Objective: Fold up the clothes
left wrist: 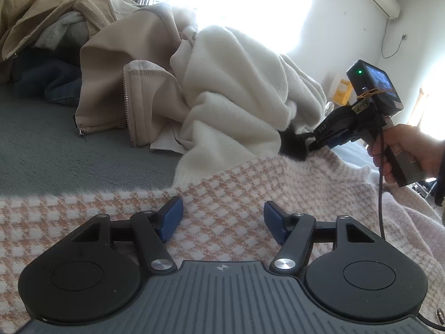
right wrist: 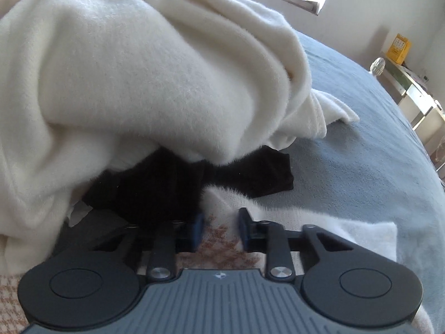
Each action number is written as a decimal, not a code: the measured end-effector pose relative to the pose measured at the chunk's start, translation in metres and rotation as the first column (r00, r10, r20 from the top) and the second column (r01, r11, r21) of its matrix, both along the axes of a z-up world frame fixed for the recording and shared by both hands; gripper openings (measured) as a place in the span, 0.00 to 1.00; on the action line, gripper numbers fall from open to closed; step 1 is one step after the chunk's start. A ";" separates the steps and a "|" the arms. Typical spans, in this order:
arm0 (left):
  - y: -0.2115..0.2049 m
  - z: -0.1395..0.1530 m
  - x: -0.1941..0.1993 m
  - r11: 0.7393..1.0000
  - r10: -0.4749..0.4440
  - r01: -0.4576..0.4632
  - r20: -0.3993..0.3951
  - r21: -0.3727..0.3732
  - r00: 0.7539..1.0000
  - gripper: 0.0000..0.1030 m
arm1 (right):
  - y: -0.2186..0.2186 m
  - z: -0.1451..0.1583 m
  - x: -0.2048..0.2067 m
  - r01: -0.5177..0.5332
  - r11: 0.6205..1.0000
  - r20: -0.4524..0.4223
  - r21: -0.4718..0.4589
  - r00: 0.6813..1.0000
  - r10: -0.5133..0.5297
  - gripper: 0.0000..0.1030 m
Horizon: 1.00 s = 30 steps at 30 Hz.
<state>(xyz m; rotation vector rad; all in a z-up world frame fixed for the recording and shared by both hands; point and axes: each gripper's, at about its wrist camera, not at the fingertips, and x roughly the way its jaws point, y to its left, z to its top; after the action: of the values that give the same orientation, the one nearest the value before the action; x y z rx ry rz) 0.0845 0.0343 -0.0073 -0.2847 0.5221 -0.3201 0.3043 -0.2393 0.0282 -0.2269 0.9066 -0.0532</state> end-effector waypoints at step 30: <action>-0.001 0.001 0.000 1.000 -0.001 0.001 -0.001 0.007 1.000 0.63 | -0.011 0.024 -0.094 -0.248 0.953 0.112 0.174 0.967 0.231 0.24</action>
<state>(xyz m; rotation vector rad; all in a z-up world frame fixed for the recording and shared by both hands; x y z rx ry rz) 0.0850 0.0335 -0.0066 -0.2780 0.5242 -0.3194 0.2106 -0.2505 0.0519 -0.1570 0.7826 0.2443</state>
